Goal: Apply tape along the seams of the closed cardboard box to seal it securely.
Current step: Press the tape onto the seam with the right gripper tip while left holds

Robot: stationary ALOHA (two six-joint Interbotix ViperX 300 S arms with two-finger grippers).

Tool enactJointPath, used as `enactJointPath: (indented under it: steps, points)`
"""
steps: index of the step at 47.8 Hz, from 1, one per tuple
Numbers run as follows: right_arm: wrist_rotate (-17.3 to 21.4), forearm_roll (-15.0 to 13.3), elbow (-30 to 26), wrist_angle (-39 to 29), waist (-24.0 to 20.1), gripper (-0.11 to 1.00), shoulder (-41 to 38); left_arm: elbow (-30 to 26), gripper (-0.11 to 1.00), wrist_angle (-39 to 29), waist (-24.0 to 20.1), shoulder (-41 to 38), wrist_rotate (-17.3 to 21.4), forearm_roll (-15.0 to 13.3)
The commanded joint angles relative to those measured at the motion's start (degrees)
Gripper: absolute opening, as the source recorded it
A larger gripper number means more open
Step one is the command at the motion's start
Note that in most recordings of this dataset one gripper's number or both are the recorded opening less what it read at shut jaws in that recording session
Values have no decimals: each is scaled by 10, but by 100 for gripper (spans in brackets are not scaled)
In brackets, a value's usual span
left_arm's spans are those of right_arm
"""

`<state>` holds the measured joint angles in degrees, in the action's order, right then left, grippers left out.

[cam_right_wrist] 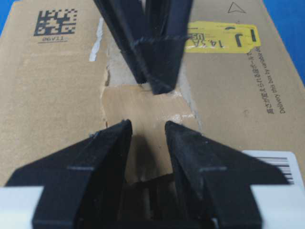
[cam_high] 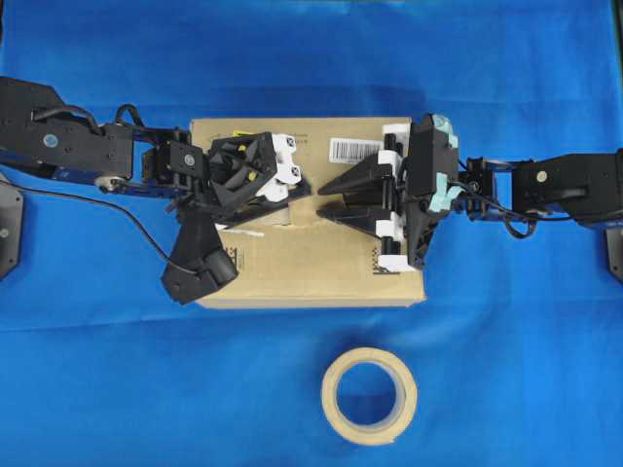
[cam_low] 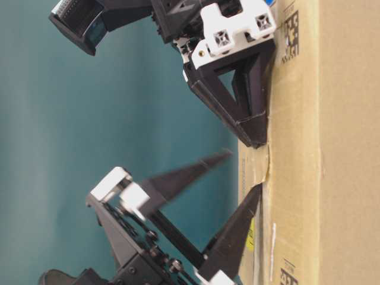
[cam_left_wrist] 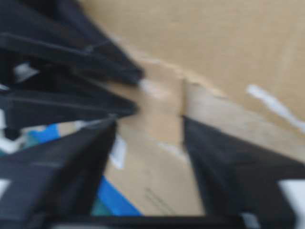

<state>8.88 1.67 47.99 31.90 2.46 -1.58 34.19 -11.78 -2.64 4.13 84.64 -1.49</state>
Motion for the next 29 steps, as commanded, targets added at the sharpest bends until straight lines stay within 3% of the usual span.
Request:
enactJointPath:
  steps: [1,4,11,23,29]
  points:
    - [-1,1,-5,4,0,38,6,-11,69,-2,-5,7,1,4]
    - [-1,2,-4,4,0,38,6,-14,71,-6,-5,7,1,4]
    - [-1,2,-4,4,0,38,6,-24,58,-44,-5,6,1,4]
    - [-1,1,-4,3,0,38,6,-50,58,-124,-5,10,1,8]
    - [-1,2,-4,3,0,38,6,-51,58,-133,-5,18,0,8]
